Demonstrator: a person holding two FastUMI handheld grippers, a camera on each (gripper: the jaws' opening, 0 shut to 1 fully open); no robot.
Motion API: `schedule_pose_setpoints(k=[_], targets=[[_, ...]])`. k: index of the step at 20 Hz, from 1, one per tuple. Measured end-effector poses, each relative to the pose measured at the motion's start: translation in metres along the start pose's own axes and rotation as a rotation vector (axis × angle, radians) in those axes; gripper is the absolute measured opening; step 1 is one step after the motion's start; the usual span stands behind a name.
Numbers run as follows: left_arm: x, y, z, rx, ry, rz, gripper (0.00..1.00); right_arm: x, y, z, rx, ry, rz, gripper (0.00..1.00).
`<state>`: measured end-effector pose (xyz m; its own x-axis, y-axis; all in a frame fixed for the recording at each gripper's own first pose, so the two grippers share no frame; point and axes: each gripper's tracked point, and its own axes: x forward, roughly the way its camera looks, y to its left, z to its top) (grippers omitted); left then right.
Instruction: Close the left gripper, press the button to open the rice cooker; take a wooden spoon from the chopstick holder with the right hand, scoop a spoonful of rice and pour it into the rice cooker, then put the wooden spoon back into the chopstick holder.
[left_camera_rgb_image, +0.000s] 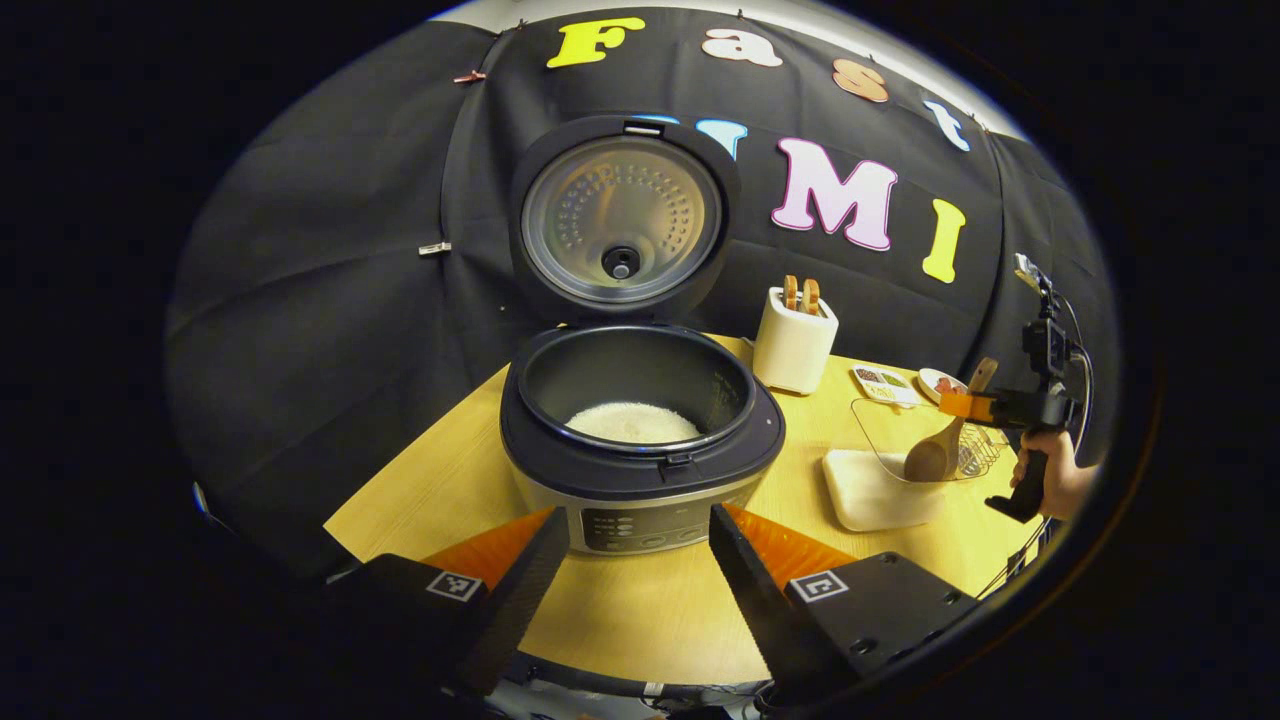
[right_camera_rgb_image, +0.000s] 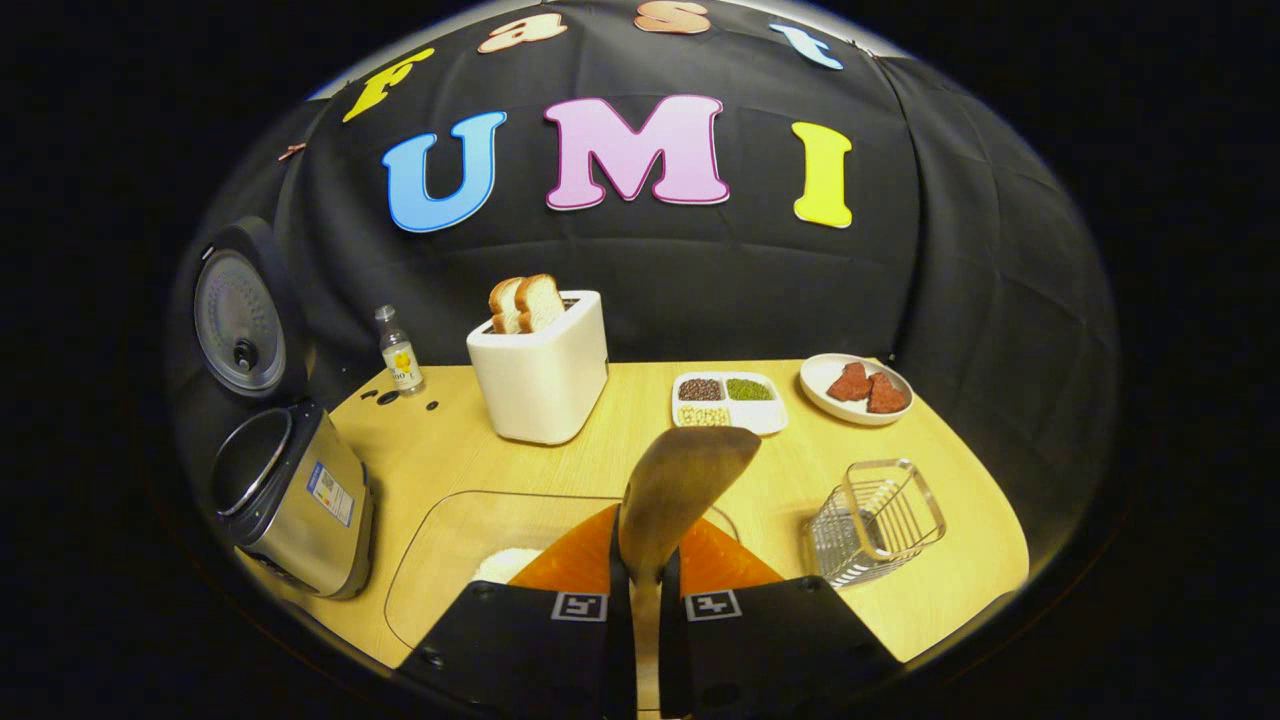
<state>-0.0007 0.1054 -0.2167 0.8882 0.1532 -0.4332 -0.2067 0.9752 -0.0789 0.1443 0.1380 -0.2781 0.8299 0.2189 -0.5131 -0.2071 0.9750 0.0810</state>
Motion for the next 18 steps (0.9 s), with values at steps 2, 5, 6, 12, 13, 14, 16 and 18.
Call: schedule_pose_setpoints(k=[2, 5, 6, 12, 13, 14, 16, 18], targets=[[0.004, 0.0, 0.002, -0.037, 0.006, -0.019, 0.96, -0.001, 0.009, -0.004, 0.018, 0.007, 0.0, 0.13], [0.008, 0.001, 0.008, -0.087, 0.0, -0.034, 0.96, -0.005, 0.032, -0.014, 0.134, 0.053, 0.029, 0.13], [0.008, 0.002, 0.007, -0.085, -0.001, -0.036, 0.96, -0.005, 0.037, -0.016, 0.161, 0.064, 0.033, 0.13], [0.004, 0.004, 0.003, -0.088, 0.016, -0.067, 0.96, -0.008, 0.06, -0.019, 0.325, 0.117, 0.066, 0.13], [0.002, 0.005, 0.002, -0.086, 0.016, -0.066, 0.96, -0.008, 0.062, -0.019, 0.363, 0.127, 0.066, 0.13], [0.002, 0.005, 0.001, -0.084, 0.017, -0.065, 0.96, -0.007, 0.062, -0.019, 0.398, 0.138, 0.066, 0.13], [-0.001, 0.005, 0.0, -0.084, 0.015, -0.069, 0.96, -0.005, 0.064, -0.019, 0.459, 0.161, 0.071, 0.13], [-0.001, 0.004, 0.001, -0.08, 0.014, -0.07, 0.96, -0.005, 0.066, -0.02, 0.518, 0.18, 0.081, 0.13]])
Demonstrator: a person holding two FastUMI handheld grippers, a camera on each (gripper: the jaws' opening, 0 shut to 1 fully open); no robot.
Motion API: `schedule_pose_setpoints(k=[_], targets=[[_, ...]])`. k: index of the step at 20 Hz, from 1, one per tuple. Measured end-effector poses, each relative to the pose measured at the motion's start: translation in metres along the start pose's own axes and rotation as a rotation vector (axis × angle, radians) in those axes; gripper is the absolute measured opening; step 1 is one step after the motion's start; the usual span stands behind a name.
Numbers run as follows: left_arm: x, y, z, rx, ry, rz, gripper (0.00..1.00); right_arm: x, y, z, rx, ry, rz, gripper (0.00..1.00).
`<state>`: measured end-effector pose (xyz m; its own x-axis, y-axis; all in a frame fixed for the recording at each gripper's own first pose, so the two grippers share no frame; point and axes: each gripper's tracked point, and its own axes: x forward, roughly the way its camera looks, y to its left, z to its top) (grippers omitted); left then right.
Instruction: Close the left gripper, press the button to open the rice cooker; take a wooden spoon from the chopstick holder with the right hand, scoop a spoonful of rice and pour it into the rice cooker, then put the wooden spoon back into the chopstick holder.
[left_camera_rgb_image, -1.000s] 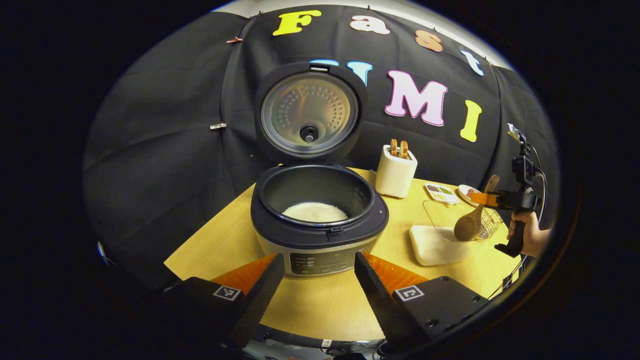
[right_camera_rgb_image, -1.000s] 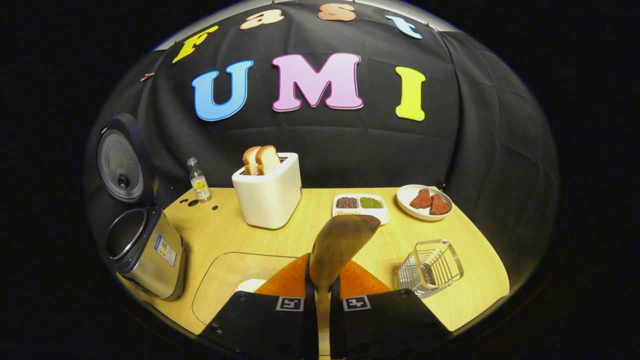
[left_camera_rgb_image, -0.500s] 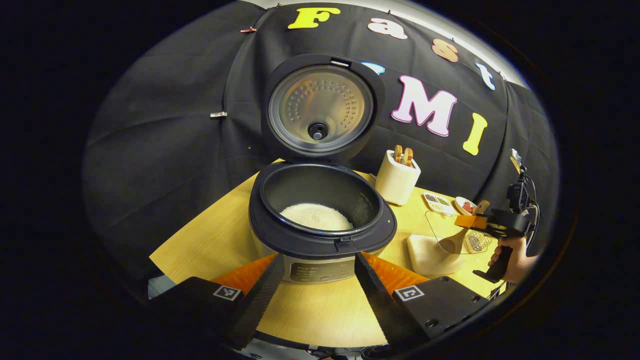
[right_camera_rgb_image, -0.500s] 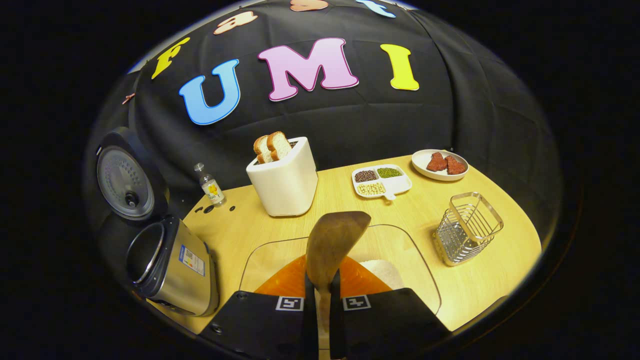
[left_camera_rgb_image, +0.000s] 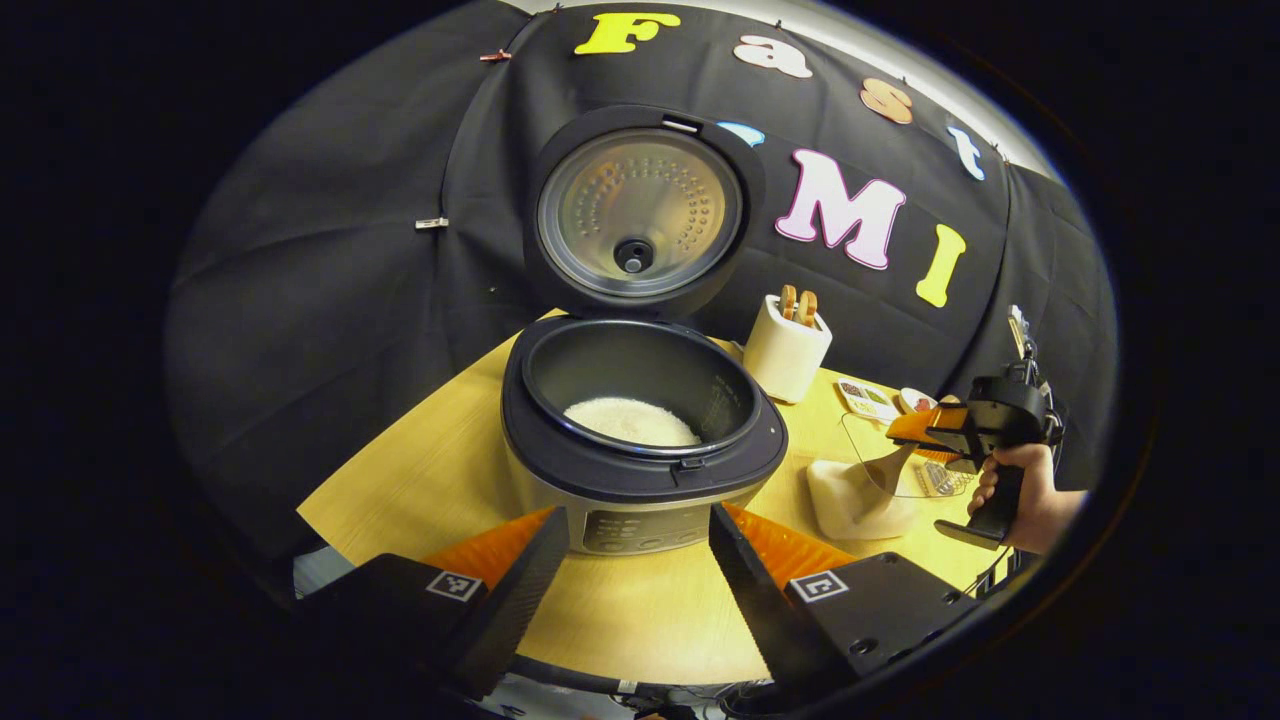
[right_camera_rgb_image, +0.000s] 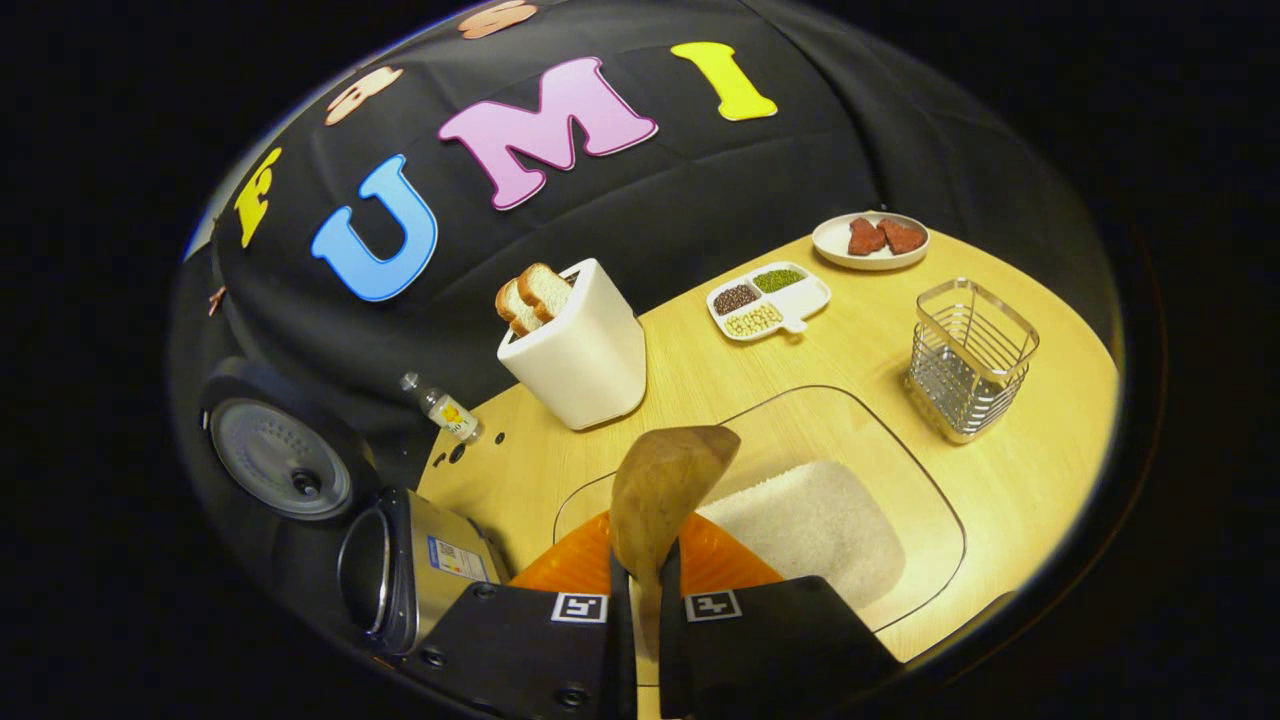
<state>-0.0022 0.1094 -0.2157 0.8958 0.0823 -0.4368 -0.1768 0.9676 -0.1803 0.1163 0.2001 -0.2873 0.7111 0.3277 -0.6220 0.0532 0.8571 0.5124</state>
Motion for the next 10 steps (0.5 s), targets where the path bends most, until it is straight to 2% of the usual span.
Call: schedule_pose_setpoints(k=[5, 10], targets=[[-0.003, -0.005, 0.005, 0.017, -0.009, -0.009, 0.96, -0.008, -0.008, 0.006, 0.075, 0.004, 0.012, 0.13], [-0.007, -0.009, 0.01, 0.043, -0.027, -0.013, 0.96, -0.02, -0.04, 0.017, 0.285, -0.001, -0.014, 0.13]])
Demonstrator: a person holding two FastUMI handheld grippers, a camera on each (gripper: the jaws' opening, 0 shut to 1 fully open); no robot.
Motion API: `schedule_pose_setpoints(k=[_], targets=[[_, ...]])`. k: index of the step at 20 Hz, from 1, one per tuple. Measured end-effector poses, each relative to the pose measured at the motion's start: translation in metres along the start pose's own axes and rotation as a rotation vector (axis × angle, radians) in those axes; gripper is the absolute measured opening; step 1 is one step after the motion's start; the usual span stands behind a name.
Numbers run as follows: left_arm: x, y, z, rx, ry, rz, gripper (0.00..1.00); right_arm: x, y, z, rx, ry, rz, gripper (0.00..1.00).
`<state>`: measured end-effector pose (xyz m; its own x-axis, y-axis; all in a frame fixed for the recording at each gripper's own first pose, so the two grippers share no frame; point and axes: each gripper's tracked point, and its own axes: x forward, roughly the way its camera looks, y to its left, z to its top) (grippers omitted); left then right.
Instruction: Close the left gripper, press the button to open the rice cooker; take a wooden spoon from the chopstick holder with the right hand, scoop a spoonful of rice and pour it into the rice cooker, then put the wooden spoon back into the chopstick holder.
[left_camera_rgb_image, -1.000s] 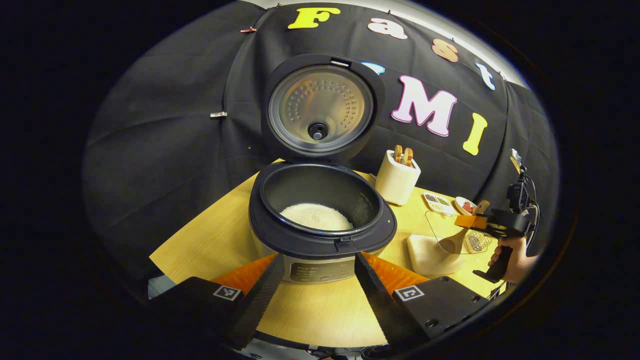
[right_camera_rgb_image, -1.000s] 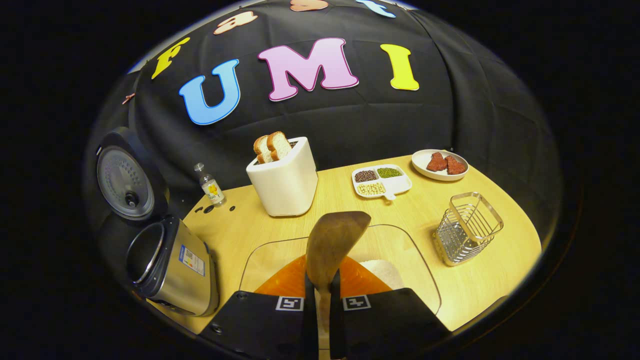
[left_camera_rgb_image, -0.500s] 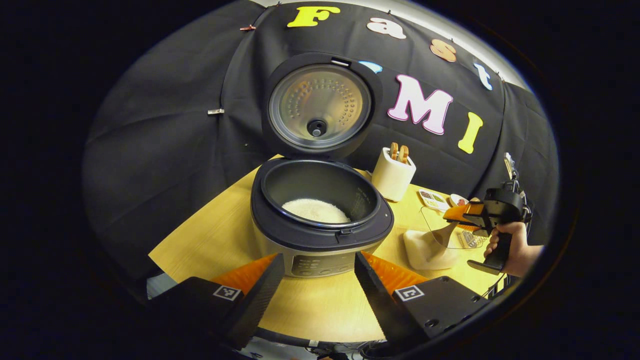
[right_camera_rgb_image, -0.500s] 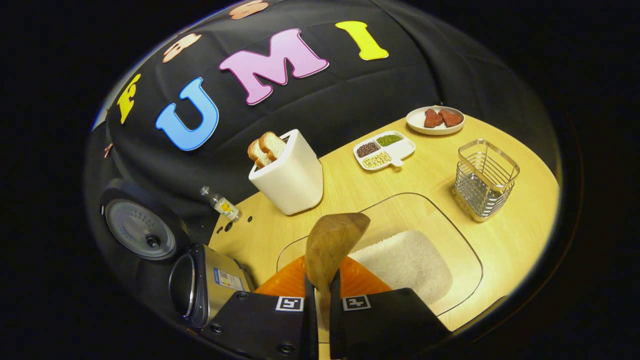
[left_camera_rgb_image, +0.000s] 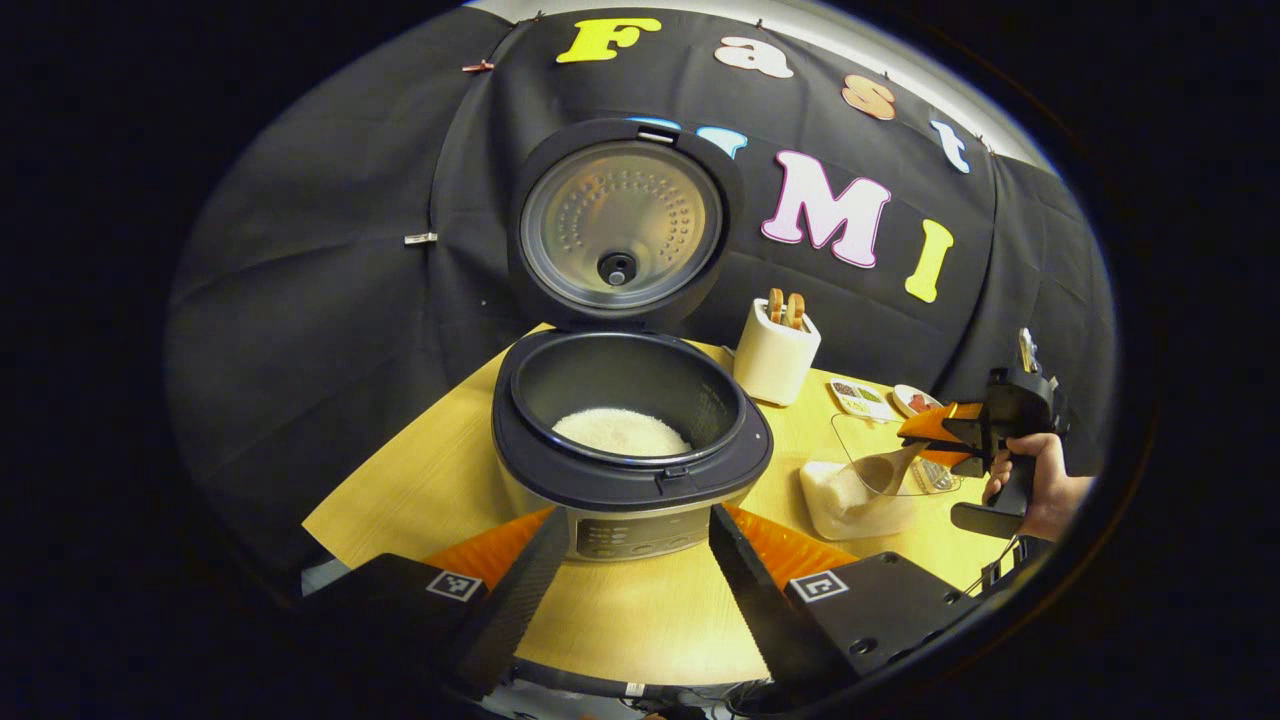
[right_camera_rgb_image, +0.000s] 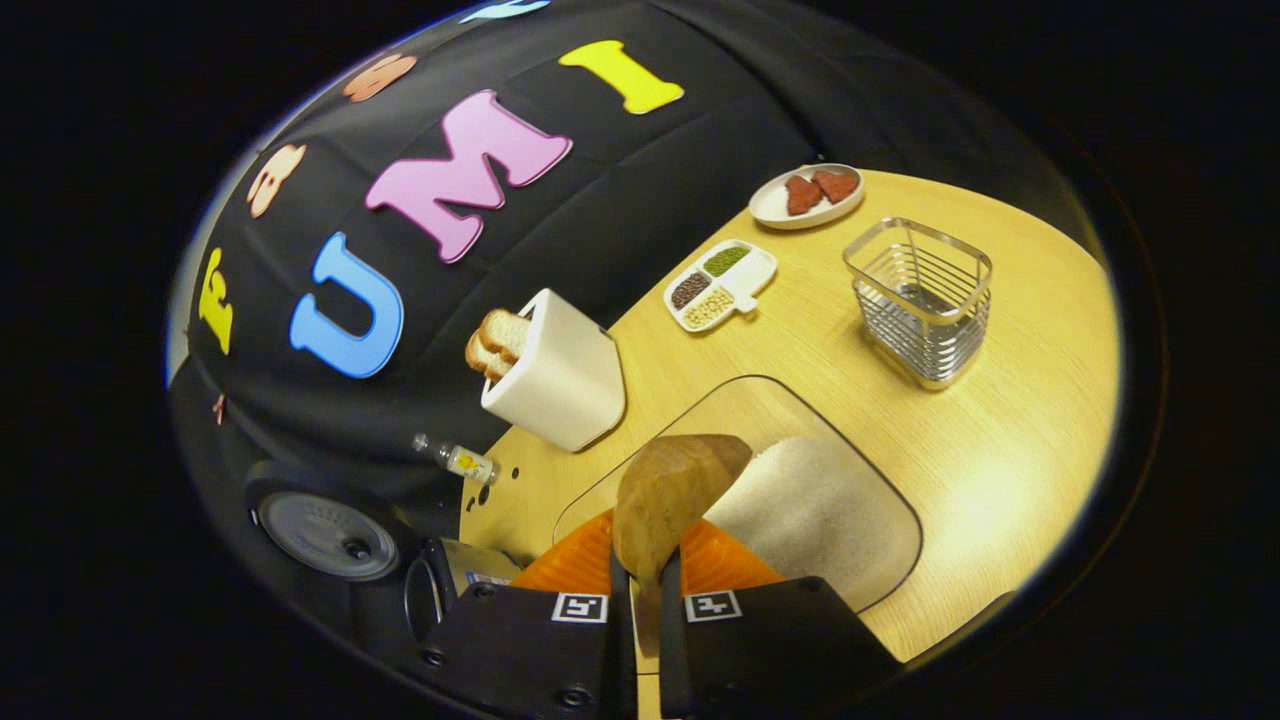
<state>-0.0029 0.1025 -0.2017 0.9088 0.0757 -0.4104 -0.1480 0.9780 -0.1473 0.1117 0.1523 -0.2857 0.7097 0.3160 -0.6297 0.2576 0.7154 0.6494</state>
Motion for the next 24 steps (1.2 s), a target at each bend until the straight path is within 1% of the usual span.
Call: schedule_pose_setpoints(k=[3, 6, 10, 14, 17, 18, 19, 22, 23, 24], targets=[[-0.003, -0.002, 0.005, 0.01, -0.012, -0.001, 0.96, -0.011, -0.011, 0.015, 0.057, -0.022, -0.004, 0.13], [-0.003, -0.004, 0.002, 0.018, -0.008, -0.006, 0.96, -0.022, -0.011, 0.033, 0.103, -0.049, 0.005, 0.13], [-0.005, -0.009, 0.003, 0.026, -0.012, -0.014, 0.96, -0.035, 0.004, 0.054, 0.209, -0.063, 0.041, 0.13], [-0.008, -0.012, 0.005, 0.035, -0.034, -0.008, 0.96, -0.045, 0.035, 0.067, 0.266, -0.057, 0.096, 0.13], [-0.013, -0.01, 0.003, 0.025, -0.042, 0.002, 0.96, -0.05, 0.066, 0.062, 0.275, -0.02, 0.146, 0.13], [-0.015, -0.008, 0.001, 0.023, -0.046, 0.008, 0.93, -0.05, 0.077, 0.059, 0.266, -0.004, 0.164, 0.13], [-0.018, -0.006, -0.001, 0.027, -0.055, 0.019, 0.96, -0.051, 0.091, 0.055, 0.251, 0.004, 0.184, 0.13], [-0.024, 0.0, -0.012, 0.022, -0.051, 0.03, 0.96, -0.053, 0.13, 0.041, 0.192, 0.038, 0.242, 0.13], [-0.026, 0.001, -0.015, 0.015, -0.051, 0.034, 0.92, -0.055, 0.145, 0.035, 0.173, 0.052, 0.263, 0.13], [-0.03, 0.005, -0.018, 0.006, -0.05, 0.039, 0.96, -0.054, 0.159, 0.03, 0.159, 0.063, 0.283, 0.13]])
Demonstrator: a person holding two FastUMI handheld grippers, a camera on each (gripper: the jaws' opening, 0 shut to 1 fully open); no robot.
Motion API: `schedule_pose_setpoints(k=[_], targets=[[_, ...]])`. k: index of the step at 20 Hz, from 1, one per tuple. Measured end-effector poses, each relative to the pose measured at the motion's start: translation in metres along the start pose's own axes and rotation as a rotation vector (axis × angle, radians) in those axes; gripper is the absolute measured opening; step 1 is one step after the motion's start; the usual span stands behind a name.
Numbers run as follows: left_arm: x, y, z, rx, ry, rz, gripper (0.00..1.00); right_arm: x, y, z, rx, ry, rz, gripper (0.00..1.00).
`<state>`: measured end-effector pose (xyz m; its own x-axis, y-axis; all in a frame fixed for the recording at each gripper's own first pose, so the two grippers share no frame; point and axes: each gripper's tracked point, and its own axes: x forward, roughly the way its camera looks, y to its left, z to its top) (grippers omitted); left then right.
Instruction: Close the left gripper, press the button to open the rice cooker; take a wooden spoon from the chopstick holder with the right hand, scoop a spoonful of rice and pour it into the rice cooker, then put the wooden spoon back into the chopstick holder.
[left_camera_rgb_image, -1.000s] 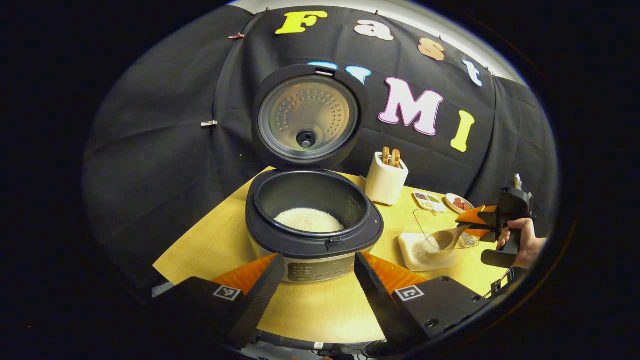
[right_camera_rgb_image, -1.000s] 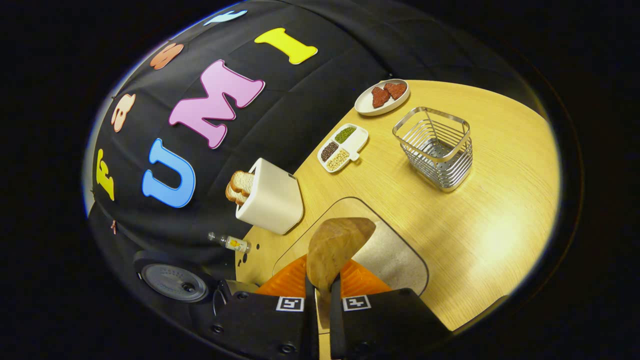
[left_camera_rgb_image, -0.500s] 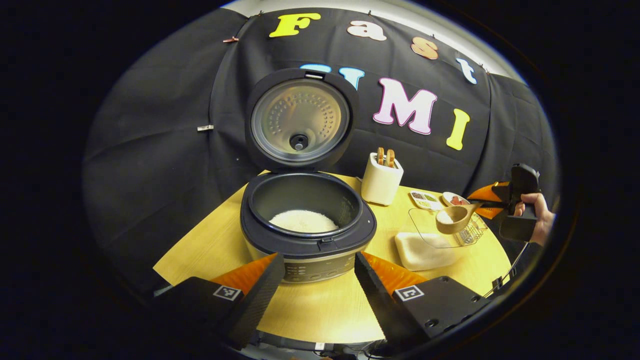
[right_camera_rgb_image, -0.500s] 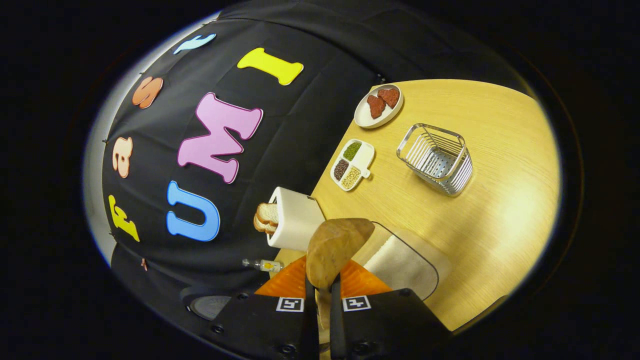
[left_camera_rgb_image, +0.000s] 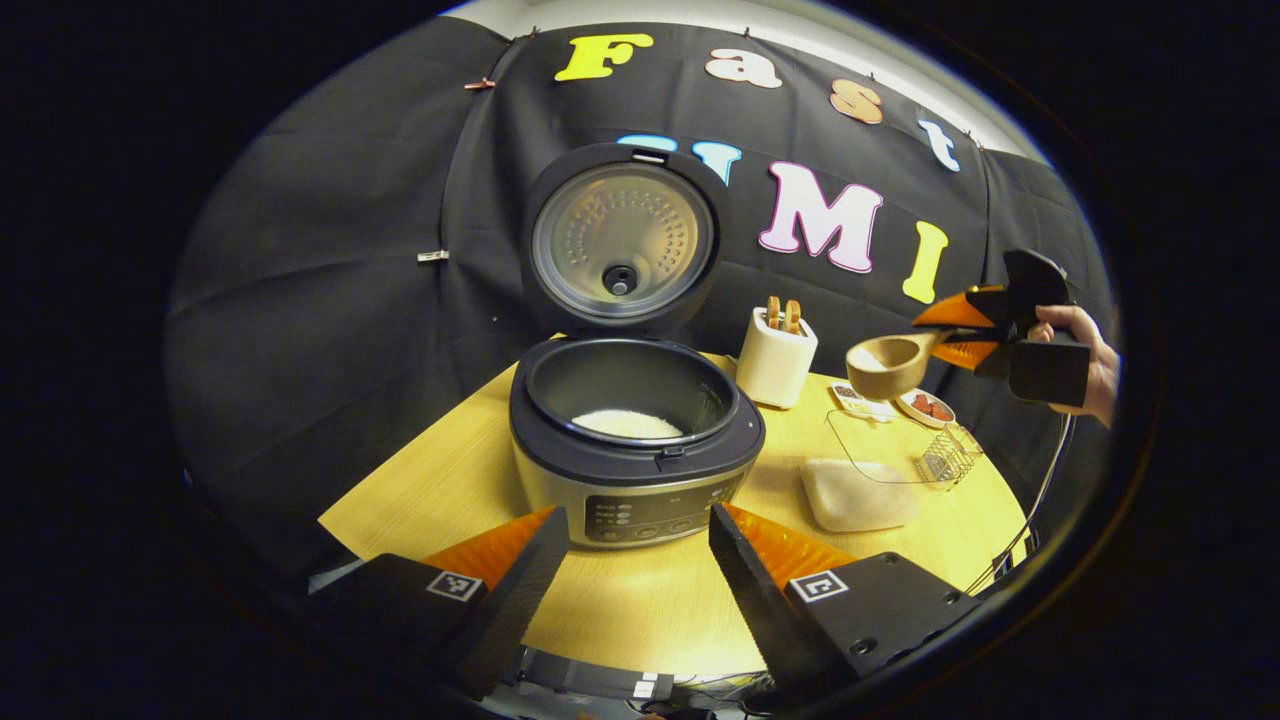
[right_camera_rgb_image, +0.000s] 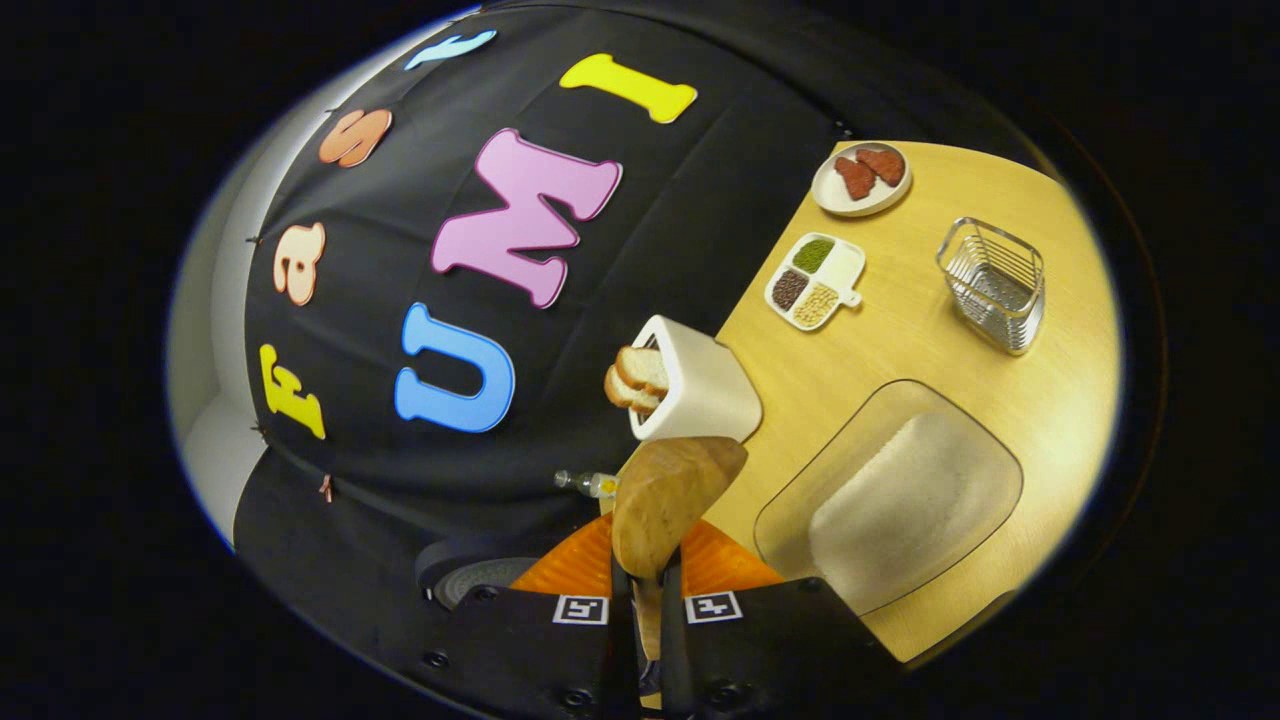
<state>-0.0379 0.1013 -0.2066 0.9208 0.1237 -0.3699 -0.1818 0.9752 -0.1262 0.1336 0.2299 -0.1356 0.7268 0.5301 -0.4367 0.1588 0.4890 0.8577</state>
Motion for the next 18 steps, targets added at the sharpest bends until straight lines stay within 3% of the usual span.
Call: schedule_pose_setpoints(k=[1, 12, 16, 18], targets=[[-0.003, 0.004, -0.001, -0.009, -0.001, 0.011, 0.93, 0.004, 0.012, -0.008, -0.01, 0.014, 0.017, 0.13], [-0.019, 0.057, -0.003, -0.079, -0.009, 0.138, 0.96, 0.067, 0.092, -0.116, -0.2, 0.147, 0.124, 0.13], [-0.02, 0.077, -0.001, -0.075, -0.011, 0.175, 0.93, 0.082, 0.109, -0.141, -0.375, 0.138, 0.151, 0.13], [-0.018, 0.082, 0.001, -0.08, -0.014, 0.184, 0.96, 0.085, 0.121, -0.154, -0.482, 0.124, 0.18, 0.13]])
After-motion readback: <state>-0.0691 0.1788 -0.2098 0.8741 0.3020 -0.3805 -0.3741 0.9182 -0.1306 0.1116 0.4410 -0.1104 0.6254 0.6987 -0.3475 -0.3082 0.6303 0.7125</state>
